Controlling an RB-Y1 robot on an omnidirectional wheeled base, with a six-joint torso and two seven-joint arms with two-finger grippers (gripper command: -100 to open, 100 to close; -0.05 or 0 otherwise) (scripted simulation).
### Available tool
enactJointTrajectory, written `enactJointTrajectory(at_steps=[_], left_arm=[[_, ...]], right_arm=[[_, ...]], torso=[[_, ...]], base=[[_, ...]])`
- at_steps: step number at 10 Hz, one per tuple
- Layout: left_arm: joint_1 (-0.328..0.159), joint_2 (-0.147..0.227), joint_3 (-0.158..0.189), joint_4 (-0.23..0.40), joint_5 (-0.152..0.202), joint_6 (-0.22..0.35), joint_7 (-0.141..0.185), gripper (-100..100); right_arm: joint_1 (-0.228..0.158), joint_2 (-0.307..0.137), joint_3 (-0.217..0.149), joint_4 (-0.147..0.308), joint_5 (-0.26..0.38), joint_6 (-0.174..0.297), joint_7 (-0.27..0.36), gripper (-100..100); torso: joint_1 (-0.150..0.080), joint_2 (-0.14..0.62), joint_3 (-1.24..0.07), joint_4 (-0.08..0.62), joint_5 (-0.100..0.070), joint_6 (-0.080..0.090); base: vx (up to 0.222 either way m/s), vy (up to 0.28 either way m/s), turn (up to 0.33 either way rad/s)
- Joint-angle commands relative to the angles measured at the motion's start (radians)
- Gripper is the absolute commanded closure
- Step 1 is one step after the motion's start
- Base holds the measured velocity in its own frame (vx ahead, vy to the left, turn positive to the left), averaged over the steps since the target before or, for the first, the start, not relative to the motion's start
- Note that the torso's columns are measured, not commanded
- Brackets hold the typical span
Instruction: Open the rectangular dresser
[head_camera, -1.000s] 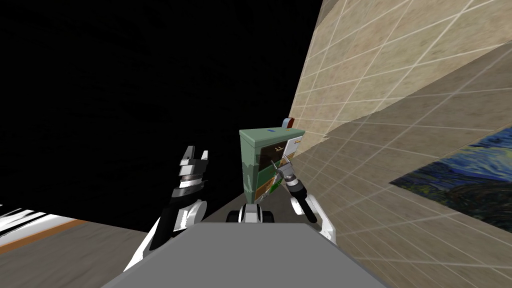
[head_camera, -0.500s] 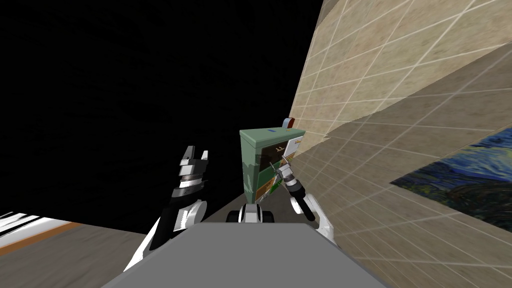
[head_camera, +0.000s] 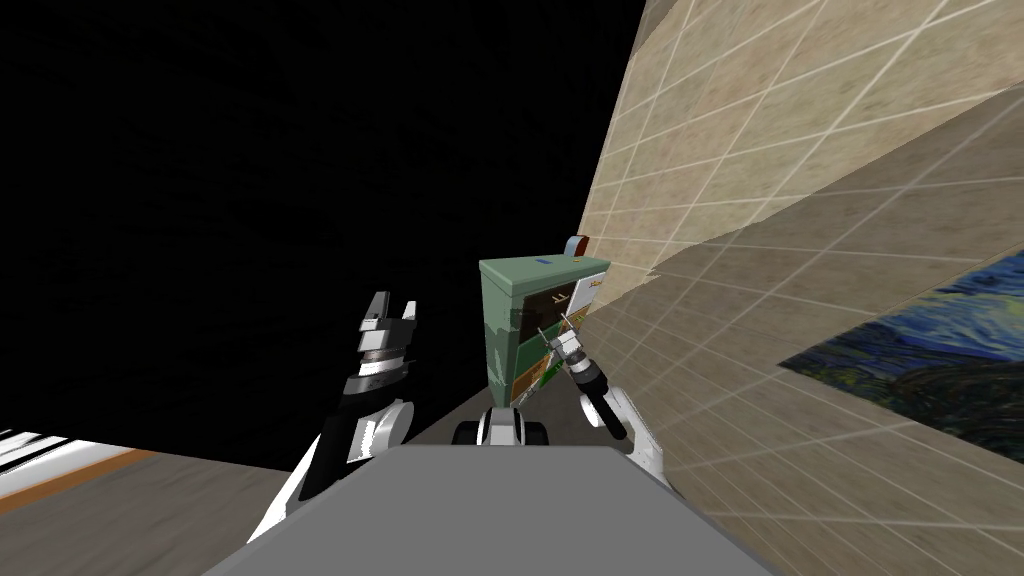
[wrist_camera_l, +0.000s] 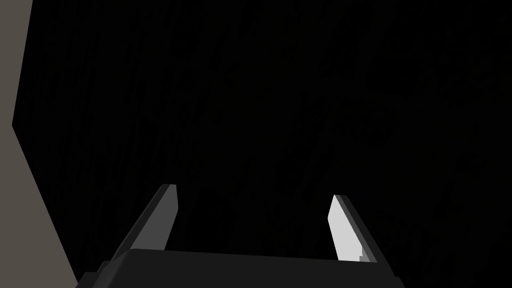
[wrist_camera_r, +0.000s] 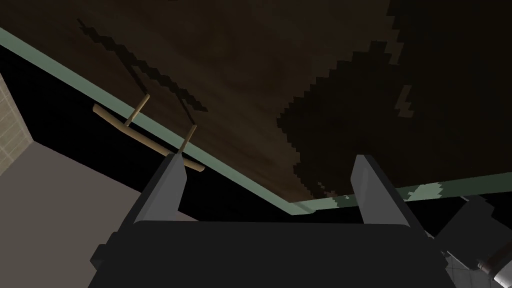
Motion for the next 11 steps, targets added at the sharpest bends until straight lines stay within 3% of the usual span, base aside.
enactJointTrajectory(at_steps=[1, 3, 4, 6, 9, 11], left_arm=[[0.000, 0.000, 0.000, 0.000, 0.000, 0.000, 0.000, 0], [0.000, 0.000, 0.000, 0.000, 0.000, 0.000, 0.000, 0], [0.000, 0.000, 0.000, 0.000, 0.000, 0.000, 0.000, 0], [0.000, 0.000, 0.000, 0.000, 0.000, 0.000, 0.000, 0], [0.000, 0.000, 0.000, 0.000, 0.000, 0.000, 0.000, 0], [0.000, 0.000, 0.000, 0.000, 0.000, 0.000, 0.000, 0]], right_arm=[[-0.012, 0.003, -0.009, 0.049, 0.039, -0.023, 0.079, -100], [-0.012, 0.003, -0.009, 0.049, 0.039, -0.023, 0.124, -100], [-0.020, 0.007, -0.015, 0.084, 0.065, -0.036, 0.157, -100], [-0.020, 0.007, -0.015, 0.084, 0.065, -0.036, 0.192, -100], [-0.032, 0.016, -0.028, 0.153, 0.114, -0.063, 0.283, -100], [-0.032, 0.016, -0.028, 0.153, 0.114, -0.063, 0.325, -100]], torso=[[0.000, 0.000, 0.000, 0.000, 0.000, 0.000], [0.000, 0.000, 0.000, 0.000, 0.000, 0.000], [0.000, 0.000, 0.000, 0.000, 0.000, 0.000], [0.000, 0.000, 0.000, 0.000, 0.000, 0.000], [0.000, 0.000, 0.000, 0.000, 0.000, 0.000], [0.000, -0.001, -0.001, -0.001, 0.000, 0.000]], base=[[0.000, 0.009, -0.025], [0.000, 0.003, -0.009], [0.000, 0.008, -0.023], [0.000, 0.003, -0.009], [0.000, 0.008, -0.024], [0.000, 0.002, -0.007]])
